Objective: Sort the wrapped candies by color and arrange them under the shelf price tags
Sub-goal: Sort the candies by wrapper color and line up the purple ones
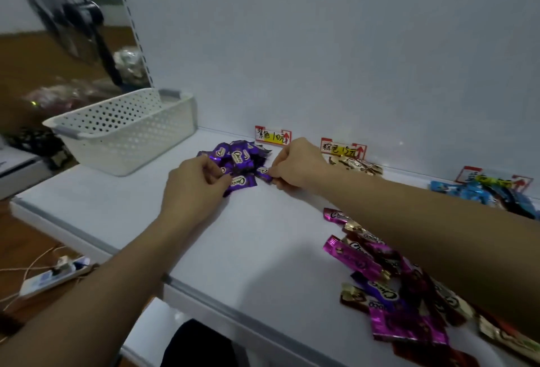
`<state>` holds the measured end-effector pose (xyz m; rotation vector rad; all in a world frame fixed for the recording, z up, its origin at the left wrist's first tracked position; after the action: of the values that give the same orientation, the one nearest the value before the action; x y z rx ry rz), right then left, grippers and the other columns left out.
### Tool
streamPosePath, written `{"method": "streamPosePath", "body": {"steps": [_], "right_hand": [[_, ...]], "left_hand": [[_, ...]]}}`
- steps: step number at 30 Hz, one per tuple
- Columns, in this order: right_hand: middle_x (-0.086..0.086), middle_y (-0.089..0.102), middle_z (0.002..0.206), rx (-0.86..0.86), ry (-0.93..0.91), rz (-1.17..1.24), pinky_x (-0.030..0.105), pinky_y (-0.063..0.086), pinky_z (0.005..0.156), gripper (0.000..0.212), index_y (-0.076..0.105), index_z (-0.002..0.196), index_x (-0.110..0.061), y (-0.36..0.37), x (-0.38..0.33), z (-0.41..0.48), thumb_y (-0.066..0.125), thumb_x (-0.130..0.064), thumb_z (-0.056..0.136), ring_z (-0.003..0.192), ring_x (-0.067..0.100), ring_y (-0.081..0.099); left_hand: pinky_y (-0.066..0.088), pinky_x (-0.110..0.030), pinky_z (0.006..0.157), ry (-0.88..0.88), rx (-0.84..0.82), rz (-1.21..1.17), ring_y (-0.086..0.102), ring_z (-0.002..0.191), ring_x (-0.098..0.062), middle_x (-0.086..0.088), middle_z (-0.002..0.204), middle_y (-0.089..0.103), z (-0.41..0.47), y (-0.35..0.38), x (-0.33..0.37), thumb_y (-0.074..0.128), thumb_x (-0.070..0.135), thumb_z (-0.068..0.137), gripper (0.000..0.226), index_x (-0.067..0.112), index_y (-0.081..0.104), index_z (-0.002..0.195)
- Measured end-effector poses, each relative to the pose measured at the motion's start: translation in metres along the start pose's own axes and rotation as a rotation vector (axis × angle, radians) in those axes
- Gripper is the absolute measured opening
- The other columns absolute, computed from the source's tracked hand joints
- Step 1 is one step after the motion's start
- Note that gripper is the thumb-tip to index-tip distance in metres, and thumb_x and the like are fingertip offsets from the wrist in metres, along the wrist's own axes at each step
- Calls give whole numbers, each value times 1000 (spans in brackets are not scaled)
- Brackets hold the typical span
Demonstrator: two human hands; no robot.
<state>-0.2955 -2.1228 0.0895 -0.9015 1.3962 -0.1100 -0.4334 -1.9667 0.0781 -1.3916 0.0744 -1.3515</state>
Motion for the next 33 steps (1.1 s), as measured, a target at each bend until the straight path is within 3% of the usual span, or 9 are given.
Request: {"method": "streamPosePath", "body": {"steps": [3, 6, 10, 14, 19, 22, 25, 28, 33], "right_hand": [[12, 76, 83, 3, -87, -135, 40, 62, 77, 23, 76, 87, -4, 4, -1, 4, 78, -27, 86, 84, 25, 73], [5, 75, 85, -24, -140, -190, 30, 55, 72, 24, 73, 93, -13, -10, 2, -8, 72, -37, 91, 83, 17, 70], [-7, 70, 74, -65, -338, -302, 31, 53, 67, 16, 66, 99, -26, -52, 16, -48, 68, -41, 92, 65, 5, 64], [-17, 62, 89, -54, -527, -506, 14, 44, 66, 16, 63, 109, -35, -108, 42, -111, 62, -42, 94, 82, -1, 59], [-24, 56, 101, 10, -438, -632, 10, 40, 72, 24, 62, 114, -38, -185, 101, -179, 54, -46, 93, 93, -3, 55], [-24, 61, 102, 61, -330, -641, 11, 44, 68, 21, 64, 113, -36, -225, 136, -207, 57, -41, 93, 94, 0, 58], [-25, 64, 99, 100, -234, -645, 16, 48, 68, 16, 67, 109, -35, -253, 166, -231, 60, -26, 98, 93, 2, 60], [-23, 62, 105, 141, -136, -615, 17, 46, 71, 21, 68, 112, -36, -265, 194, -247, 56, -23, 100, 97, 1, 58], [-13, 54, 124, 181, -84, -614, 28, 40, 95, 32, 63, 127, -41, -257, 227, -251, 49, -25, 103, 116, 6, 45]], "left_hand": [[37, -30, 66, 62, 26, 94, 58, 78, -19, 6, 78, 62, 2, 0, 2, 75, 38, 80, 17, 26, 63, 80], [34, -32, 66, 175, 42, 120, 53, 79, -19, 7, 81, 57, 0, 0, 16, 73, 38, 82, 15, 27, 63, 84], [41, -32, 74, 449, -106, 127, 53, 86, -13, 10, 91, 57, -12, 16, 54, 72, 39, 85, 17, 26, 67, 95], [47, -33, 84, 706, -279, 142, 55, 101, -12, 7, 110, 60, -42, 39, 107, 66, 42, 91, 27, 26, 66, 114], [37, -20, 92, 926, -427, 72, 49, 112, -3, 15, 122, 57, -90, 70, 181, 60, 44, 94, 32, 32, 61, 124], [31, -13, 84, 1013, -506, 38, 47, 107, 0, 17, 118, 57, -116, 91, 221, 60, 42, 96, 29, 35, 59, 124], [36, -20, 83, 1060, -606, 5, 53, 104, -3, 15, 115, 62, -135, 109, 253, 61, 39, 96, 27, 33, 62, 121], [39, -21, 83, 1079, -695, 24, 51, 97, 0, 20, 108, 58, -150, 129, 275, 61, 38, 96, 26, 32, 63, 121], [46, -24, 83, 1084, -784, 86, 54, 95, -3, 17, 111, 63, -166, 154, 294, 59, 37, 97, 25, 32, 64, 121]]}}
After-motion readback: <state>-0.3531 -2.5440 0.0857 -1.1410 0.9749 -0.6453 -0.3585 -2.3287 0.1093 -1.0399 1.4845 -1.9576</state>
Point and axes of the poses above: each hand's wrist, its own z-axis towards the middle knuckle, its own y-axis out of the palm, x = y × z, the point moved 4 cm from there along z, towards the middle knuckle
